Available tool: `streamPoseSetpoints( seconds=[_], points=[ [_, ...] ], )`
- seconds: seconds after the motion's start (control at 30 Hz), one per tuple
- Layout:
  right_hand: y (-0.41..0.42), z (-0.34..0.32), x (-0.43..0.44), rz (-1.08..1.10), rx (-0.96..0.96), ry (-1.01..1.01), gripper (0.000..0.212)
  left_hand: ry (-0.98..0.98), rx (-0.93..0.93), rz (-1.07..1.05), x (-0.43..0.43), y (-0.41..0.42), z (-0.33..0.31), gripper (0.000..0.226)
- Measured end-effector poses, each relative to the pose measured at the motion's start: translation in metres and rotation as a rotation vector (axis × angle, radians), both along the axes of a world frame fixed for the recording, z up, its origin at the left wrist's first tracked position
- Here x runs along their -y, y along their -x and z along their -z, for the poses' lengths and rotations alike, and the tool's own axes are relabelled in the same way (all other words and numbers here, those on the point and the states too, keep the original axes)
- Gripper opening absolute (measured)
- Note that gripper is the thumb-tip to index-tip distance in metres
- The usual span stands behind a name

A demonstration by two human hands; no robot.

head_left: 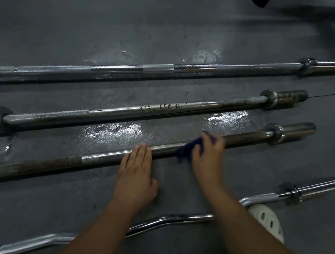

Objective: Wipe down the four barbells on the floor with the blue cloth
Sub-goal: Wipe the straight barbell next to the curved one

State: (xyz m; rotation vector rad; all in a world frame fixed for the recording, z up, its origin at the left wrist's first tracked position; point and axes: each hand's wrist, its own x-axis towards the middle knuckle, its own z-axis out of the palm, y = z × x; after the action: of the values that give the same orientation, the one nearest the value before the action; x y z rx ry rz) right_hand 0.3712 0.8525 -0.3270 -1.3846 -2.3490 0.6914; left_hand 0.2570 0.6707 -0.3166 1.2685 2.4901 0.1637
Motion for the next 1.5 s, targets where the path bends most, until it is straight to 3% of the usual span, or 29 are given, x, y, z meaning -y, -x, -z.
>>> streamPoseSetpoints(
  seconds=[0.13,0.23,0.37,0.4,0.57,0.6,0.73,0.8,0.9,0.97,1.03,1.07,1.17,1.2,1.3,1.4,1.5],
  points=[
    [0.010,0.004,-0.012,0.287,0.044,0.020,0.059,0.013,0.014,-0.006,0.001,0.001,0.001,0.088],
    [0.037,0.008,0.050,0.091,0.038,0.047,0.071,0.021,0.027,0.003,0.000,0.003,0.000,0.089],
    [0.036,-0.001,0.089,-0.379,0.014,0.242,0.057,0.011,0.031,0.020,0.002,0.005,0.002,0.087],
    [0.034,-0.004,0.079,-0.414,-0.009,0.240,0.056,0.009,0.024,0.023,0.003,0.005,0.002,0.087],
    [0.019,-0.004,-0.007,0.234,-0.019,0.152,0.042,0.015,0.005,-0.013,0.008,0.007,0.001,0.090],
    [0.025,-0.005,0.001,0.207,0.008,0.131,0.040,0.018,0.003,-0.014,0.010,0.007,0.001,0.091],
    [0.042,0.003,0.075,-0.407,0.199,-0.014,0.057,0.007,0.002,-0.009,0.009,0.007,0.001,0.085],
    [0.034,0.007,0.056,-0.512,0.223,-0.094,0.054,0.011,-0.007,-0.010,0.008,0.008,0.001,0.087],
    [0.009,0.013,0.006,-0.192,0.203,-0.112,0.041,0.016,-0.003,0.008,0.011,0.010,0.003,0.091],
    [0.003,0.012,-0.002,0.104,0.084,0.078,0.045,0.016,0.007,0.007,0.012,0.010,0.004,0.090],
    [0.026,0.002,0.019,0.201,-0.043,0.259,0.054,0.021,0.005,0.001,0.011,0.010,0.005,0.092],
    [0.041,-0.005,0.033,0.111,-0.046,0.304,0.051,0.022,0.008,0.002,0.011,0.009,0.005,0.092],
    [0.063,-0.017,0.064,-0.446,0.001,0.279,0.044,0.009,0.014,0.011,0.011,0.011,0.006,0.092],
    [0.060,-0.018,0.058,-0.497,-0.004,0.238,0.043,0.008,0.012,0.016,0.012,0.011,0.006,0.092],
    [0.024,0.008,0.010,-0.183,0.096,0.015,0.039,0.015,0.008,0.024,0.013,0.013,0.007,0.091],
    [0.015,0.012,0.013,0.073,0.135,0.003,0.034,0.022,0.007,0.017,0.012,0.011,0.007,0.091],
    [0.049,0.006,0.061,-0.339,0.135,-0.023,0.032,0.025,0.008,0.022,0.011,0.011,0.005,0.092]
  ],
)
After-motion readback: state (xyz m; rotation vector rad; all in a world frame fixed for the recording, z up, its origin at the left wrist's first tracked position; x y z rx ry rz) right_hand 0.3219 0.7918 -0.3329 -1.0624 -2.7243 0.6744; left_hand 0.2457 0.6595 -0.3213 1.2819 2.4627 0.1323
